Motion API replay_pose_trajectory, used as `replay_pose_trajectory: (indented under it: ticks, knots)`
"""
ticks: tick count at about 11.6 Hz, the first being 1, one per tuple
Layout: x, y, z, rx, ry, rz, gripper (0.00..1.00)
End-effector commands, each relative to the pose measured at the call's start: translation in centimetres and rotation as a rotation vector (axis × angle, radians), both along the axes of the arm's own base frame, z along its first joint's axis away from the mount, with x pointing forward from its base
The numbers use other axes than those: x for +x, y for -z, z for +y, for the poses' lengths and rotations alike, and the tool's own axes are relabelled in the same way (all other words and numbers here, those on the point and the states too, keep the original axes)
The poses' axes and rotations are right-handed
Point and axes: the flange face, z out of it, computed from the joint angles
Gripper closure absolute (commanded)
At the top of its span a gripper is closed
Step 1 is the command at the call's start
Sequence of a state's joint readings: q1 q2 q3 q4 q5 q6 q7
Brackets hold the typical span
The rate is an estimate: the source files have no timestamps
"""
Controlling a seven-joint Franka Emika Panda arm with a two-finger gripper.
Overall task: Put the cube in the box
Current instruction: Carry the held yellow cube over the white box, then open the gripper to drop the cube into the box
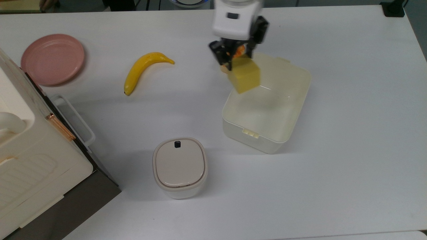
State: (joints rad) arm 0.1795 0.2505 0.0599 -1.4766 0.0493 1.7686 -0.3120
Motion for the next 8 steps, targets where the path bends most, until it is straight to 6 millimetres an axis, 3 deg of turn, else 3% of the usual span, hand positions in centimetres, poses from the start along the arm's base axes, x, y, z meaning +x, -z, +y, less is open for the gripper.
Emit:
replay_pose_trajectory:
  ticks: [1, 3, 4, 5, 8]
  knots:
    - [0.9, 1.9, 3.2, 0.012, 0.087, -0.02, 0.0]
    - [0.7, 1.1, 3.3, 0.012, 0.098, -0.027, 0.0]
    - [0.1, -0.7, 2.4, 0.014, 0.112, -0.044, 0.0]
    - [-0.6, -1.7, 0.7, -0.016, 0.169, -0.013, 0.0]
    - [-2.8, -6.1, -7.1, -0.086, 0.466, -0.005, 0.0]
